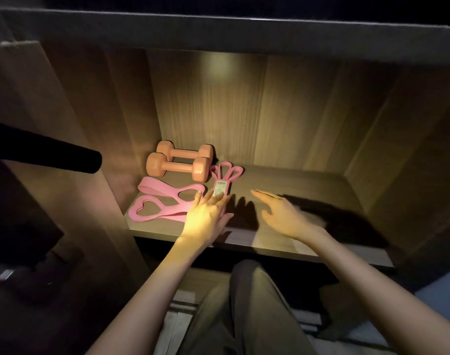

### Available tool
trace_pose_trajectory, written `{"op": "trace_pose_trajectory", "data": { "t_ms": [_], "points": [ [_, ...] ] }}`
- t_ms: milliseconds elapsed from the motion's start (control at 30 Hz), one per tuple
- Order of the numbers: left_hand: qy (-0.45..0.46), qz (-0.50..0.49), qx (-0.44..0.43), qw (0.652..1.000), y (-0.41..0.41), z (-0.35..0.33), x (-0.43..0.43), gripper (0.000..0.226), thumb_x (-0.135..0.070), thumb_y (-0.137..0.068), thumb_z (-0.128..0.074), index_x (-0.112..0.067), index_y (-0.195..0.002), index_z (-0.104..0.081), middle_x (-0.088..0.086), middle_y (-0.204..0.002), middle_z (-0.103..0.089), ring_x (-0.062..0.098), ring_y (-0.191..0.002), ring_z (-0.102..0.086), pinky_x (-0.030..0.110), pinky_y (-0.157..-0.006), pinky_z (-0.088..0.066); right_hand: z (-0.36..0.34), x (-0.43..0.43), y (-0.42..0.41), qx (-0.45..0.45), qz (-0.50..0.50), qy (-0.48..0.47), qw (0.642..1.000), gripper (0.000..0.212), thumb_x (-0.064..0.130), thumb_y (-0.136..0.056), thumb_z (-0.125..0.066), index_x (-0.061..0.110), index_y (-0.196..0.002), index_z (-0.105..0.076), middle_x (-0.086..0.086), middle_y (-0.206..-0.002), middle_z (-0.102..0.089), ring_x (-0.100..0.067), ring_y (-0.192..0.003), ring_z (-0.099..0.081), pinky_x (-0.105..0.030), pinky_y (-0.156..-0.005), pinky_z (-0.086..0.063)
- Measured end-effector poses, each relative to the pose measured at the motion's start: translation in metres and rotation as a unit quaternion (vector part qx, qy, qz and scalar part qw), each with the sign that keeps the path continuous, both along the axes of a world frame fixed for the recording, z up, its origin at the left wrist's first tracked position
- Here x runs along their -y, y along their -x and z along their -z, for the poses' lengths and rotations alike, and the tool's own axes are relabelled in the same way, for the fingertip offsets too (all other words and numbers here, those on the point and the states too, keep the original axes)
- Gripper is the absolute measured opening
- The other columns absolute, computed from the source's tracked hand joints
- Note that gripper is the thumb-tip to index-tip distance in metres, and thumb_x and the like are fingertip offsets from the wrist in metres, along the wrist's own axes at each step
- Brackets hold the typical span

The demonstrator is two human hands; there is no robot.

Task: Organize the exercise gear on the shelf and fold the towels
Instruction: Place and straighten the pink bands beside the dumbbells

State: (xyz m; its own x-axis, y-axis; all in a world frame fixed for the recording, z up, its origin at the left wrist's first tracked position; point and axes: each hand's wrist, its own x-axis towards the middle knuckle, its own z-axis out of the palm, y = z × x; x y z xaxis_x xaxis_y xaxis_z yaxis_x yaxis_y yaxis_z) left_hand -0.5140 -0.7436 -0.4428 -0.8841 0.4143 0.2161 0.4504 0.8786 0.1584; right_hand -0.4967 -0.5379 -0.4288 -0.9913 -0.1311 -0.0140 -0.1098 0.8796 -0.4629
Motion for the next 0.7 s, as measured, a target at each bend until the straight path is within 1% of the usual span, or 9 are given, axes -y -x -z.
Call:
{"op": "trace_pose_trajectory", "data": {
  "t_ms": [33,67,100,133,233,333,433,567,700],
  "points": [
    [-0.002,0.005,-0.008,1.000,-0.005,-0.005,-0.003,0.053,-0.046,-0.098,-0.039,-0.022,-0.145,-0.036,-0.003,-0.154,-0.032,0.016,-0.146,-0.015,0.037,-0.120,-0.002,-0.009,-0.005,-0.012,-0.015,-0.002,-0.013,1.000,0.061,0.013,-0.095,-0.048,0.034,-0.149,-0.028,0.004,-0.154,-0.032,-0.007,-0.113,-0.052,-0.026,-0.100,-0.039],
    [-0.003,0.011,-0.015,1.000,-0.011,-0.011,-0.006,0.053,-0.046,-0.098,-0.038,-0.022,-0.145,-0.036,-0.003,-0.154,-0.031,0.016,-0.146,-0.014,0.037,-0.120,-0.001,-0.018,-0.009,-0.025,-0.028,-0.003,-0.026,0.999,0.060,0.014,-0.096,-0.048,0.032,-0.149,-0.028,0.004,-0.154,-0.031,-0.010,-0.126,-0.045,-0.030,-0.108,-0.034],
    [-0.004,0.016,-0.023,1.000,-0.017,-0.016,-0.008,0.053,-0.047,-0.099,-0.036,-0.022,-0.146,-0.035,-0.003,-0.155,-0.029,0.016,-0.147,-0.013,0.037,-0.120,-0.001,-0.026,-0.015,-0.038,-0.045,-0.005,-0.043,0.998,0.059,0.015,-0.096,-0.048,0.031,-0.149,-0.027,0.005,-0.155,-0.031,-0.013,-0.136,-0.035,-0.033,-0.114,-0.028],
    [-0.006,0.023,-0.035,0.999,-0.022,-0.022,-0.011,0.053,-0.047,-0.099,-0.036,-0.022,-0.146,-0.035,-0.004,-0.155,-0.029,0.016,-0.147,-0.013,0.038,-0.120,-0.001,-0.033,-0.020,-0.052,-0.065,-0.007,-0.062,0.996,0.059,0.017,-0.096,-0.048,0.030,-0.150,-0.027,0.006,-0.155,-0.030,-0.013,-0.141,-0.027,-0.035,-0.118,-0.023],
    [-0.014,0.046,-0.076,0.996,-0.038,-0.039,-0.023,0.054,-0.050,-0.098,-0.034,-0.023,-0.145,-0.037,-0.005,-0.154,-0.030,0.017,-0.146,-0.015,0.041,-0.120,-0.005,-0.052,-0.038,-0.094,-0.119,0.004,-0.098,0.988,0.059,0.021,-0.096,-0.050,0.030,-0.149,-0.028,0.008,-0.154,-0.031,-0.011,-0.143,-0.021,-0.037,-0.119,-0.021],
    [-0.019,0.074,-0.110,0.991,-0.057,-0.053,-0.044,0.055,-0.052,-0.098,-0.032,-0.025,-0.146,-0.035,-0.005,-0.153,-0.032,0.019,-0.144,-0.021,0.042,-0.118,-0.014,-0.061,-0.056,-0.128,-0.133,0.030,-0.110,0.984,0.062,0.023,-0.094,-0.053,0.033,-0.149,-0.026,0.010,-0.154,-0.029,-0.011,-0.143,-0.020,-0.042,-0.119,-0.023],
    [-0.041,0.108,-0.113,0.987,-0.075,-0.063,-0.067,0.055,-0.052,-0.097,-0.034,-0.026,-0.146,-0.034,-0.003,-0.152,-0.034,0.021,-0.142,-0.026,0.042,-0.117,-0.017,-0.061,-0.076,-0.151,-0.149,0.047,-0.104,0.982,0.063,0.023,-0.093,-0.054,0.033,-0.149,-0.026,0.011,-0.153,-0.030,-0.010,-0.143,-0.020,-0.043,-0.118,-0.025],
    [-0.052,0.136,-0.109,0.983,-0.087,-0.070,-0.099,0.055,-0.052,-0.097,-0.031,-0.029,-0.147,-0.031,-0.005,-0.153,-0.032,0.018,-0.143,-0.025,0.042,-0.117,-0.016,-0.055,-0.099,-0.171,-0.176,0.080,-0.056,0.980,0.058,0.025,-0.094,-0.054,0.033,-0.147,-0.031,0.013,-0.151,-0.034,-0.006,-0.141,-0.023,-0.040,-0.117,-0.026],
    [-0.081,0.184,-0.092,0.975,-0.093,-0.069,-0.144,0.052,-0.049,-0.098,-0.033,-0.028,-0.145,-0.035,-0.004,-0.149,-0.040,0.016,-0.137,-0.035,0.037,-0.112,-0.027,-0.047,-0.124,-0.185,-0.198,0.123,-0.042,0.972,0.052,0.026,-0.094,-0.052,0.029,-0.144,-0.040,0.010,-0.146,-0.042,-0.007,-0.136,-0.031,-0.034,-0.113,-0.028]
  ]
}}
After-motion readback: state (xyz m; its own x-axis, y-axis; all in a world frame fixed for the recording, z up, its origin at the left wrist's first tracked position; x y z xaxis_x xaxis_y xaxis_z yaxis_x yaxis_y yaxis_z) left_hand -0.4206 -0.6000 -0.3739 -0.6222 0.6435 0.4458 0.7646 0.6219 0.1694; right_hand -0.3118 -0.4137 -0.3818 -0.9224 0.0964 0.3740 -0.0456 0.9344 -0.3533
